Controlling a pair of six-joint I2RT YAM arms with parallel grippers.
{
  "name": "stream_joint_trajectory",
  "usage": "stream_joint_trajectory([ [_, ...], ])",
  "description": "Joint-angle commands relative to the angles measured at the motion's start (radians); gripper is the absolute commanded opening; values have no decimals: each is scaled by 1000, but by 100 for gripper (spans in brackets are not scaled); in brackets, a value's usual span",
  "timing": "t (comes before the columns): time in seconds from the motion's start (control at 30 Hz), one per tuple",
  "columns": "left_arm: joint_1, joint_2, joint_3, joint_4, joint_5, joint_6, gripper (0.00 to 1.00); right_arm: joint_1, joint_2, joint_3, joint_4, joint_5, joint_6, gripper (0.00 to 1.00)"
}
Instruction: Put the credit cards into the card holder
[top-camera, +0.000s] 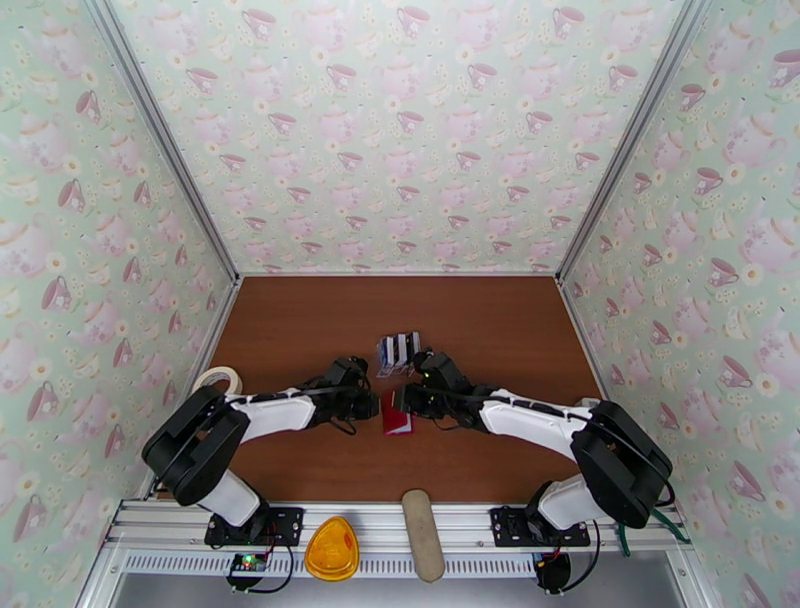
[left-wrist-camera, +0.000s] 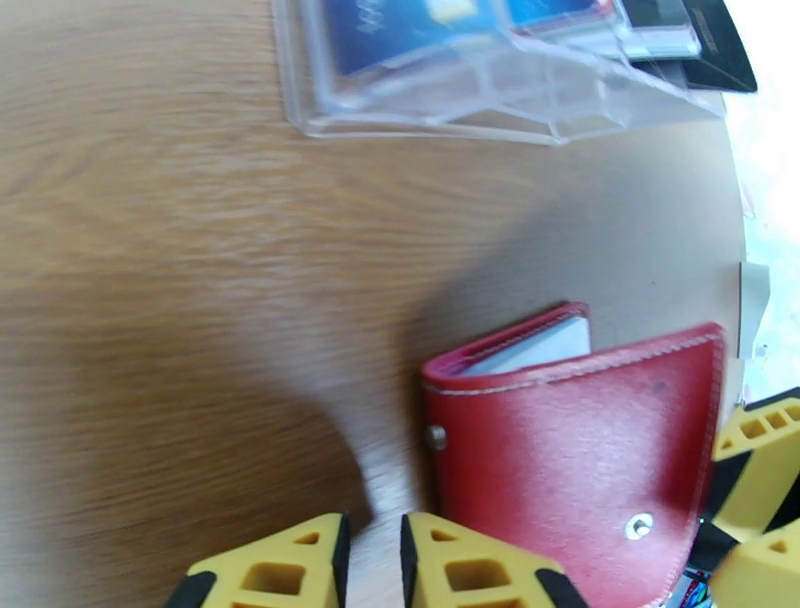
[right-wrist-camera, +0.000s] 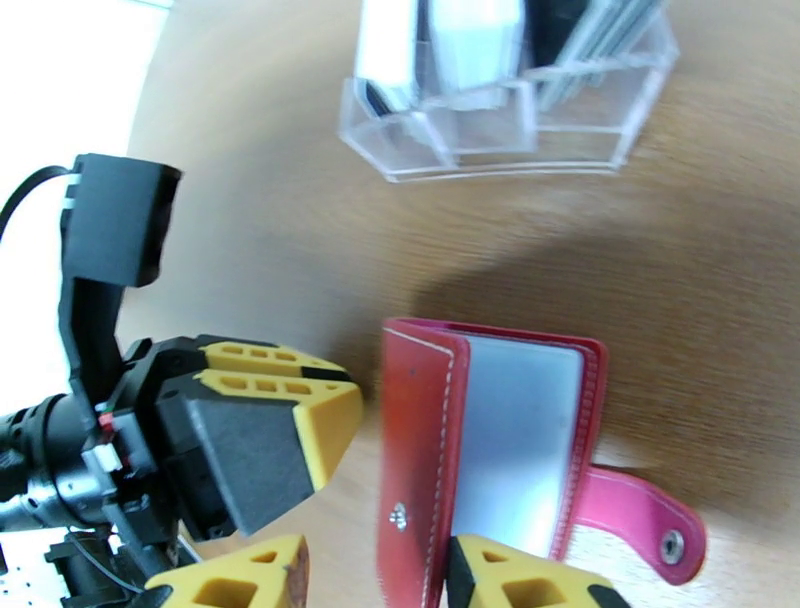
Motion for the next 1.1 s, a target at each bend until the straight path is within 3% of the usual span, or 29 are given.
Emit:
stream_joint_trajectory([
  [0.0,8,-71,-15,-49,6,40,28,-5,-4,13,46,-44,27,41],
  [0.33,-16,-245,-92,-91,67,72,37,-2,59,45,136,-109,67,37],
  [0.57,-32,-379,-138,-114,81,62,55,9,118,86,193,-139,93,35],
  [0.77,-36,-463,-137,-147,76,65,59,29,164,129,197,-151,102,35],
  [1.07,-42,-454,-126,-147,75,74,59,49,233,158,220,-160,128,35],
])
